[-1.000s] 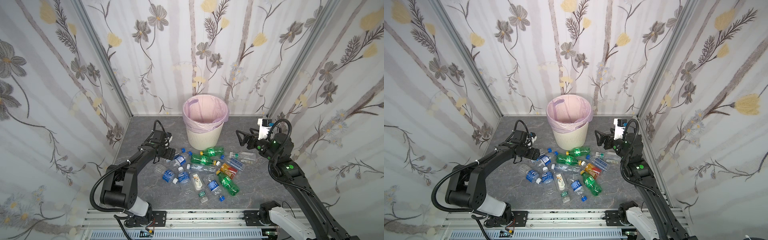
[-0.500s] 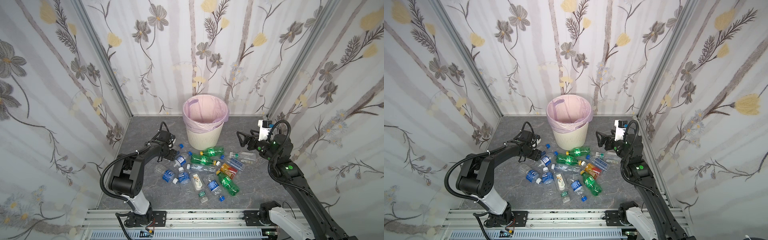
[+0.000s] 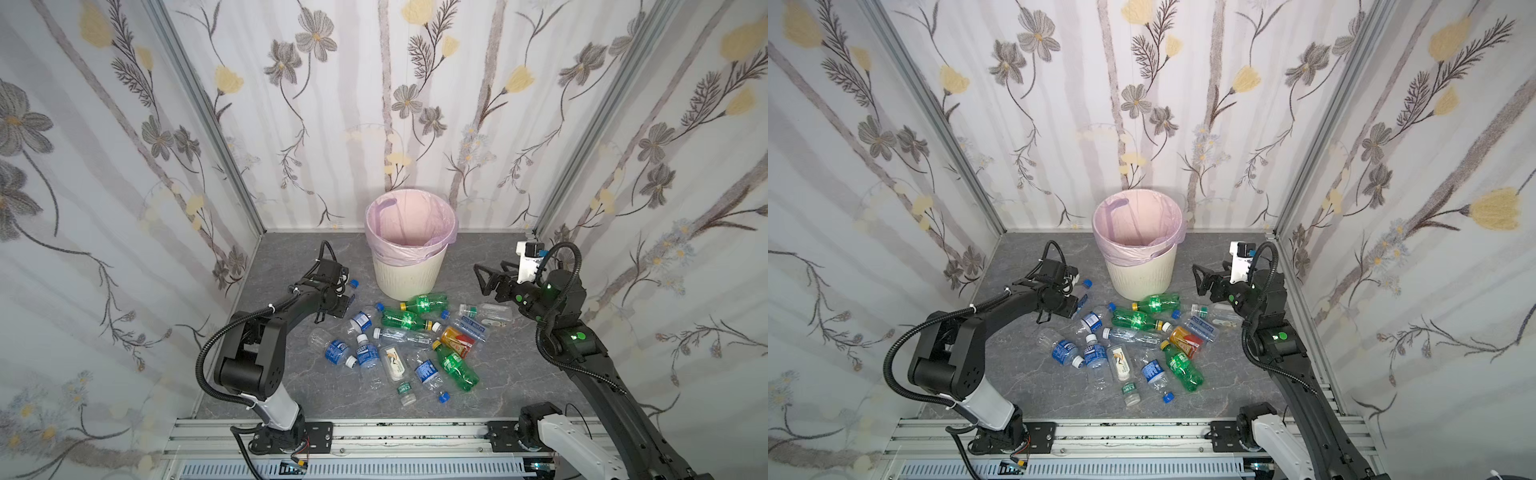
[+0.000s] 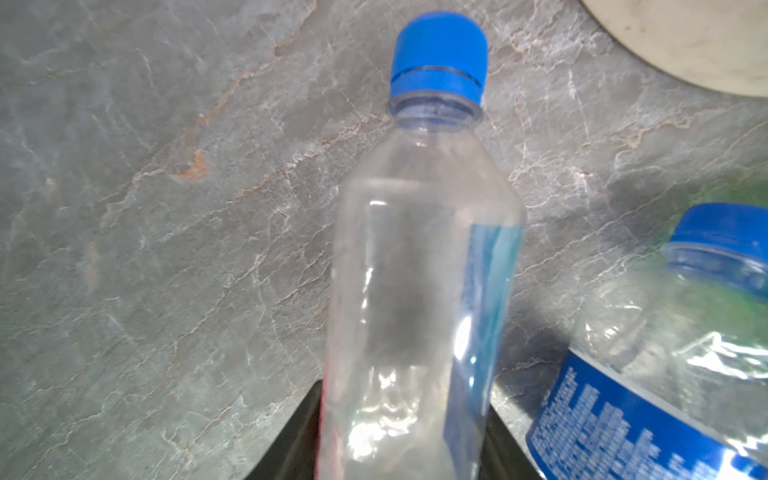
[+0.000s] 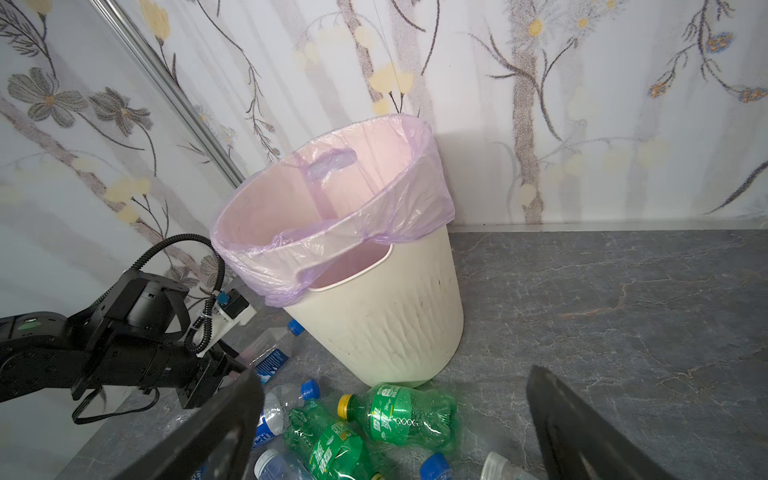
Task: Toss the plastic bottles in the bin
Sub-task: 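Grasp the clear blue-capped water bottle with the left gripper while the right arm withdraws, then lift the water bottle with the left gripper and drop it into the bin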
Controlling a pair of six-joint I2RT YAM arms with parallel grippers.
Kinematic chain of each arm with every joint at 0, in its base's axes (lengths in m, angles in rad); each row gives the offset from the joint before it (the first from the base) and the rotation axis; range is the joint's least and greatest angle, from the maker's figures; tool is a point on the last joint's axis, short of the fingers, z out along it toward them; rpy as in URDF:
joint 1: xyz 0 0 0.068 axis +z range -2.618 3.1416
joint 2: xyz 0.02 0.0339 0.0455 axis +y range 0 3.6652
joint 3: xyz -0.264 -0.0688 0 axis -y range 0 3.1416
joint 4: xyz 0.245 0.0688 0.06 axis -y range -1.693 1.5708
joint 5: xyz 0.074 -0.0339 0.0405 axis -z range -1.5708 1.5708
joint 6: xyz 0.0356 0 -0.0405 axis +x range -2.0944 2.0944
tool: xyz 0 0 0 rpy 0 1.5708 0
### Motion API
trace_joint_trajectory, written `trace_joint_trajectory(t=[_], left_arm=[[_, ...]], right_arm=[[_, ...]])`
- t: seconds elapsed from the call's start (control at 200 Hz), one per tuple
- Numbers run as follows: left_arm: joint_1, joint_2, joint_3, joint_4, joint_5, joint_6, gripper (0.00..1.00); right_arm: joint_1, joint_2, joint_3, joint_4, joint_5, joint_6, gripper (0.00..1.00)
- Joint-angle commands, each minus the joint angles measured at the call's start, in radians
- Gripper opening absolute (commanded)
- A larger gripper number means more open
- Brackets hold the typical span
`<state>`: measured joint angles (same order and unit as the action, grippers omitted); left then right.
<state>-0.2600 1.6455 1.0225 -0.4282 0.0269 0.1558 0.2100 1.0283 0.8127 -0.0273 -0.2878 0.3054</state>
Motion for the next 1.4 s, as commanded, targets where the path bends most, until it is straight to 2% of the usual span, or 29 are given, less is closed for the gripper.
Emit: trace_joint_trajectory(t=[0.0, 0.22, 0.774, 0.929, 1.194, 1.284, 1.394], left_arm=[[0.002, -0.041, 0.014, 0.002, -0.027, -0.039, 0.45], [0.016, -0.176, 0.010, 0.029, -0.032, -0.096, 0.46], [0.036, -0.638, 0.069, 0.051, -0.014, -0.189, 0.47], [0.036, -0.711, 0.112, 0.055, 0.054, -0.213, 0.46], [0.030, -0.685, 0.224, 0.103, 0.257, -0.288, 0.46], [0.004, -0.598, 0.264, 0.160, 0.312, -0.304, 0.48], [-0.066, -0.432, 0.420, 0.226, 0.320, -0.310, 0.47]], right_arm=[[-0.001, -0.006, -0.013, -0.003, 0.012, -0.012, 0.99], [-0.011, -0.016, -0.041, -0.059, 0.050, -0.029, 0.99], [-0.014, 0.057, -0.040, -0.062, 0.085, 0.012, 0.98], [-0.014, 0.058, -0.032, -0.070, 0.090, 0.018, 0.98], [-0.014, 0.053, -0.029, -0.092, 0.113, 0.034, 0.98], [-0.014, 0.052, -0.028, -0.103, 0.121, 0.036, 0.98], [-0.015, 0.048, -0.024, -0.132, 0.155, 0.040, 0.98]])
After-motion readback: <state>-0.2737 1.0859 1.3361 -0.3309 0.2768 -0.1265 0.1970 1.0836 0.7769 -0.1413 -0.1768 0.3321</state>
